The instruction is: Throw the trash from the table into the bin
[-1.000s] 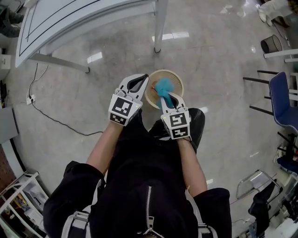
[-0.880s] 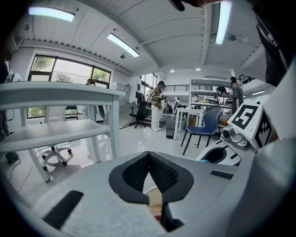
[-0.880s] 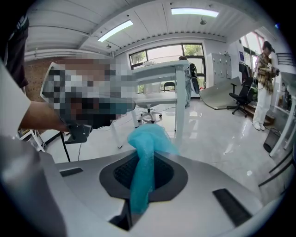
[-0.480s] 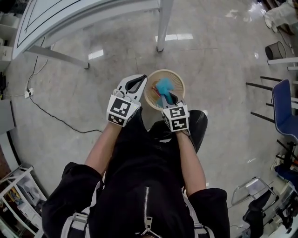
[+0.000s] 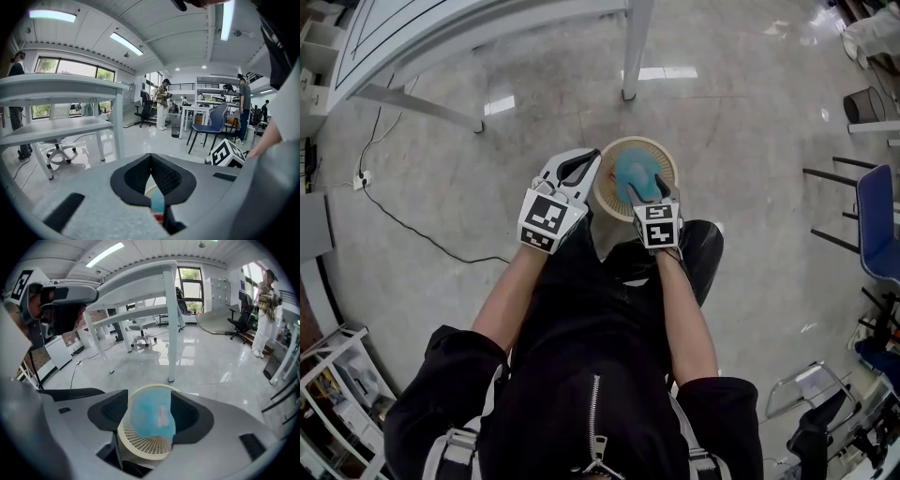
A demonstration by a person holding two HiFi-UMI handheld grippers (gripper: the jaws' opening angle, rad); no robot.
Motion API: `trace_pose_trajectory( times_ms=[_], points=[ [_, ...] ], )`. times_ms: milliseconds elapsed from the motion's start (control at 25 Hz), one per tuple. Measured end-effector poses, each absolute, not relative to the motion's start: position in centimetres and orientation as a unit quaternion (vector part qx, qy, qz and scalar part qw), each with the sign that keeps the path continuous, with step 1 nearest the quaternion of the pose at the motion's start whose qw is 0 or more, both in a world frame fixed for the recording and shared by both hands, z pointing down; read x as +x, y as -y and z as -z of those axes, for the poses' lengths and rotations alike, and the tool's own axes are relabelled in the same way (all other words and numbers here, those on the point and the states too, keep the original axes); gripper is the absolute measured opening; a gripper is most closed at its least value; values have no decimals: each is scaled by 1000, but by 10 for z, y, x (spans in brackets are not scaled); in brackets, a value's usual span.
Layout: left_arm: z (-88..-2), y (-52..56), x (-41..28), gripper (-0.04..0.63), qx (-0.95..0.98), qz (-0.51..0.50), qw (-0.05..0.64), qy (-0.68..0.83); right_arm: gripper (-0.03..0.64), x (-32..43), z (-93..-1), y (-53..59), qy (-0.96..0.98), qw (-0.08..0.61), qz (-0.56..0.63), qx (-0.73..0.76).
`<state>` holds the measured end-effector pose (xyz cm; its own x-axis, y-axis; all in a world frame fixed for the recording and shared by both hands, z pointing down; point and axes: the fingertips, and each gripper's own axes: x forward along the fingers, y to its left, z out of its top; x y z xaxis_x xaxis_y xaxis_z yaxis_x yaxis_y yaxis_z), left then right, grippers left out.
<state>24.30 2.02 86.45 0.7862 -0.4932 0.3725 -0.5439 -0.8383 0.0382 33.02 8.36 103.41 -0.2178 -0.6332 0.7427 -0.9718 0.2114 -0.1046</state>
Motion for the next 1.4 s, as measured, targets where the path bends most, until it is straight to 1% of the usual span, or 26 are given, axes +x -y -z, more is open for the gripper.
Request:
trace_pose_trajectory(
  times_ms=[240,280,360,400,480,960,1160,1400],
  points=[
    [-850,-18,244,6,942,-172,74,279,267,327,-1016,-86,726,295,-293,548],
    [-846,-18,245,6,943,-170,73,278,251,328,-1008,-86,725,300,-288,548],
    [-836,-20,245,6,944,-169,73,275,99,330,-987,-87,727,302,-267,555],
    [-830,-22,246,6,944,-169,74,273,39,330,-973,-87,730,297,-256,560],
    [-816,-25,247,6,946,-167,76,267,9,332,-944,-87,732,284,-242,570],
    [-654,-46,232,6,953,-147,77,252,9,313,-737,-99,727,221,-227,608],
    [-586,-57,216,6,954,-148,86,247,9,294,-653,-111,725,205,-231,616],
    [-512,-77,192,6,954,-141,87,249,9,264,-549,-126,734,167,-223,619]
  ],
)
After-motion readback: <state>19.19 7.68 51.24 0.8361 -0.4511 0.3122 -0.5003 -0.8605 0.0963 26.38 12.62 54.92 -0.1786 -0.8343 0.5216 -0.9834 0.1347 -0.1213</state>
